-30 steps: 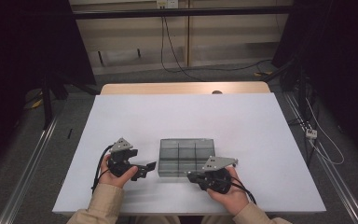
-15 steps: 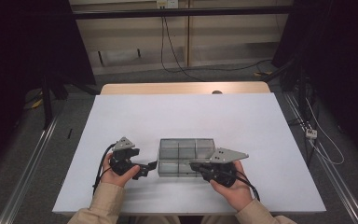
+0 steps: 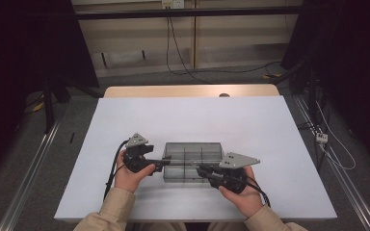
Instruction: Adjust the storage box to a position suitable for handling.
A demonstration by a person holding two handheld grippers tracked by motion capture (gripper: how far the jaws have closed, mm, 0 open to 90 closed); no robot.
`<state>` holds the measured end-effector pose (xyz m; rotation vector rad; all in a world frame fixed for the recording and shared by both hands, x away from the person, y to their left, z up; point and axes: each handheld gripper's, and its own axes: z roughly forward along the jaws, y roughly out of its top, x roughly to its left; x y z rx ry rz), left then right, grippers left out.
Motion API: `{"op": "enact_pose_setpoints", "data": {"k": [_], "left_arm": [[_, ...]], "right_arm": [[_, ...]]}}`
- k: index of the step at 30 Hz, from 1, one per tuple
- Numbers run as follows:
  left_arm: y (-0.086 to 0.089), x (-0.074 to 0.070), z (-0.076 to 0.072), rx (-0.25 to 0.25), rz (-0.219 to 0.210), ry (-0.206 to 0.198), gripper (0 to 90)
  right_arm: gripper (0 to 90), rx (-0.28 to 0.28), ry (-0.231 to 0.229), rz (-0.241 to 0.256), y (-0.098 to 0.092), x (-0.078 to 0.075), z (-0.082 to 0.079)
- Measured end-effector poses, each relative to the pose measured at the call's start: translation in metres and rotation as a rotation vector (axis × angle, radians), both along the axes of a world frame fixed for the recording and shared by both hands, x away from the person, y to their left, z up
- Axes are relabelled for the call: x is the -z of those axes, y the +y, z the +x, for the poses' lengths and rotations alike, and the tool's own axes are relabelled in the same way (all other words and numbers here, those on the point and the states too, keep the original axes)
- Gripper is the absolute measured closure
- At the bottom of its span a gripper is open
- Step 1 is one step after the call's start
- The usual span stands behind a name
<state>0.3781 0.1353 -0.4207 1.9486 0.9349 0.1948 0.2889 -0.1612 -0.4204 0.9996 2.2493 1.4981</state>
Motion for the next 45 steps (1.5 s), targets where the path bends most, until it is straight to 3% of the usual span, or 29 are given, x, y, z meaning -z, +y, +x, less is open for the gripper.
{"op": "enact_pose_setpoints", "data": {"k": [4,8,12,14,23,33,40,45], "left_arm": [[-0.002,-0.002,0.003,0.004,0.004,-0.014,14.6],[-0.002,-0.002,0.006,0.001,0.002,-0.015,16.0],[-0.002,-0.005,0.009,0.001,-0.008,-0.026,19.4],[-0.004,-0.005,0.012,0.005,-0.009,-0.026,20.2],[-0.009,-0.006,0.02,0.023,-0.003,-0.036,25.8],[-0.014,-0.007,0.025,0.025,0.02,-0.038,34.7],[-0.017,-0.006,0.028,0.032,0.011,-0.035,48.1],[-0.018,-0.007,0.029,0.027,-0.001,-0.037,52.3]], "right_arm": [[63.4,0.066,0.005,-0.028,-0.013,0.003,0.001],[47.9,0.166,-0.006,-0.02,-0.031,0.004,0.007],[41.6,0.267,-0.009,-0.024,-0.05,0.004,0.016],[41.5,0.277,-0.013,-0.018,-0.052,0.004,0.019],[42.1,0.25,-0.055,-0.021,-0.045,0.003,0.046],[49.0,0.219,-0.073,-0.024,-0.04,0.001,0.056],[51.3,0.22,-0.074,-0.021,-0.038,0.003,0.063],[52.0,0.225,-0.075,-0.014,-0.036,0.004,0.067]]}}
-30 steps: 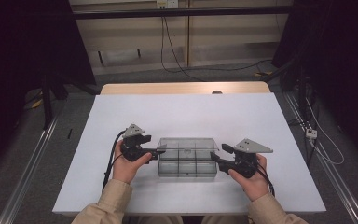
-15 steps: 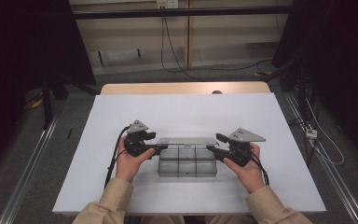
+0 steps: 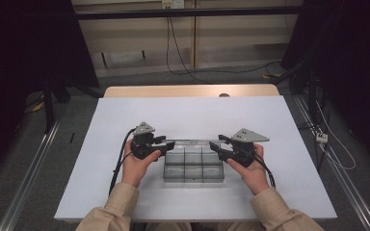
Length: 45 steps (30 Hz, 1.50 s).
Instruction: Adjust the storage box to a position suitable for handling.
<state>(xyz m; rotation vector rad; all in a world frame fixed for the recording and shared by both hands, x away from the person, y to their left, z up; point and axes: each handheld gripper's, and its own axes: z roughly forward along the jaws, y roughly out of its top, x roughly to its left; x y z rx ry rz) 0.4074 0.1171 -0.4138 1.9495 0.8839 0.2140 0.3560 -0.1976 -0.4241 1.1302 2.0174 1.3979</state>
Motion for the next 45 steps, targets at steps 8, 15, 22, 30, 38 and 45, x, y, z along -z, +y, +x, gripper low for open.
{"op": "enact_pose_setpoints", "data": {"k": [8,15,22,30,38,45], "left_arm": [[-0.003,-0.003,0.005,0.006,-0.011,-0.015,56.2],[-0.007,-0.004,0.01,0.005,-0.024,-0.014,57.0],[-0.009,-0.004,0.016,0.002,-0.021,-0.014,58.5],[-0.009,-0.003,0.02,-0.004,-0.024,-0.013,60.4],[-0.009,-0.002,0.022,-0.006,-0.022,-0.01,61.0],[-0.01,-0.001,0.023,-0.012,-0.03,-0.011,61.4]], "right_arm": [[53.0,0.014,-0.006,0.006,0.0,0.0,0.006],[52.3,0.027,-0.004,0.014,0.002,0.0,0.012],[52.5,0.039,-0.008,0.012,0.003,0.001,0.016],[53.5,0.049,-0.01,0.014,0.004,0.002,0.02],[53.5,0.053,-0.011,0.016,0.004,0.002,0.021],[53.4,0.063,-0.008,0.024,0.004,0.003,0.023]]}}
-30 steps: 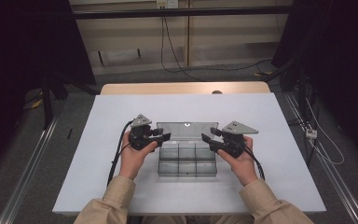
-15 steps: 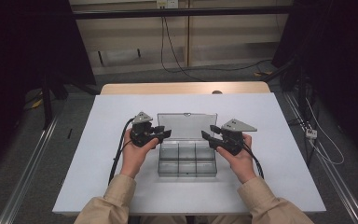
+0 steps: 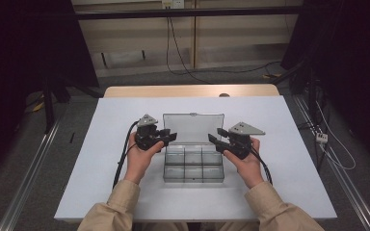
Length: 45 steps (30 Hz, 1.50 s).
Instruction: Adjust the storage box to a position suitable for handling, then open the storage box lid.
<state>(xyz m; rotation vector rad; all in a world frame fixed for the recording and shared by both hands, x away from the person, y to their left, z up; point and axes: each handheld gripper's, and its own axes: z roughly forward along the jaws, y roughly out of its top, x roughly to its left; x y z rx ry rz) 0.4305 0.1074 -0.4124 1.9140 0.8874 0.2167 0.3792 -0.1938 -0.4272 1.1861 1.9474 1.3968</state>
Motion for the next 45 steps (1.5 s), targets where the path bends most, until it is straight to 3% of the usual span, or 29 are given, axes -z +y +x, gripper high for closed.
{"op": "enact_pose_setpoints", "data": {"k": [21,27,45], "left_arm": [[-0.001,0.002,0.006,-0.009,-0.005,0.008,62.7],[-0.001,0.003,0.007,-0.009,-0.006,0.01,62.6],[-0.004,0.005,0.011,-0.031,-0.016,0.014,61.3]], "right_arm": [[52.9,0.021,0.012,-0.001,0.001,0.001,0.006],[52.4,0.023,0.02,0.022,0.001,0.002,0.008],[52.9,0.04,0.029,0.005,0.002,0.003,0.013]]}}
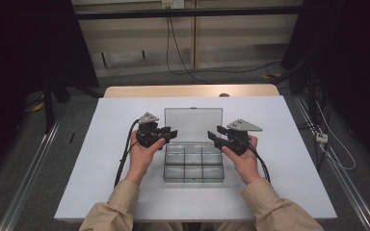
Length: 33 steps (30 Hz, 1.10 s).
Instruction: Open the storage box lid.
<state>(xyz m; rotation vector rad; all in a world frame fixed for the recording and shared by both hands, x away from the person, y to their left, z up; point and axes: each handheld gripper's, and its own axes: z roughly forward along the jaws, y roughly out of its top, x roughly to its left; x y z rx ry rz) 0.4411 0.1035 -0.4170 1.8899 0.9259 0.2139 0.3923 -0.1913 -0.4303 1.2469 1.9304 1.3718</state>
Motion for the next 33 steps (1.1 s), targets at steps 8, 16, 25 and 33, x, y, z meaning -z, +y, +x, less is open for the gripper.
{"op": "enact_pose_setpoints", "data": {"k": [8,16,25,33], "left_arm": [[0.0,0.002,0.002,-0.003,0.004,0.005,60.8],[-0.002,0.003,0.003,-0.015,0.001,0.01,59.9],[-0.005,0.006,0.006,-0.023,-0.005,0.018,55.9],[-0.009,0.01,0.008,-0.032,0.004,0.02,49.8]], "right_arm": [[52.4,0.005,0.004,-0.001,0.001,0.001,0.004],[51.7,0.011,0.012,0.003,0.002,0.003,0.007],[49.5,0.017,0.018,0.012,0.002,0.005,0.01],[44.6,0.031,0.031,0.027,0.004,0.009,0.013]]}}
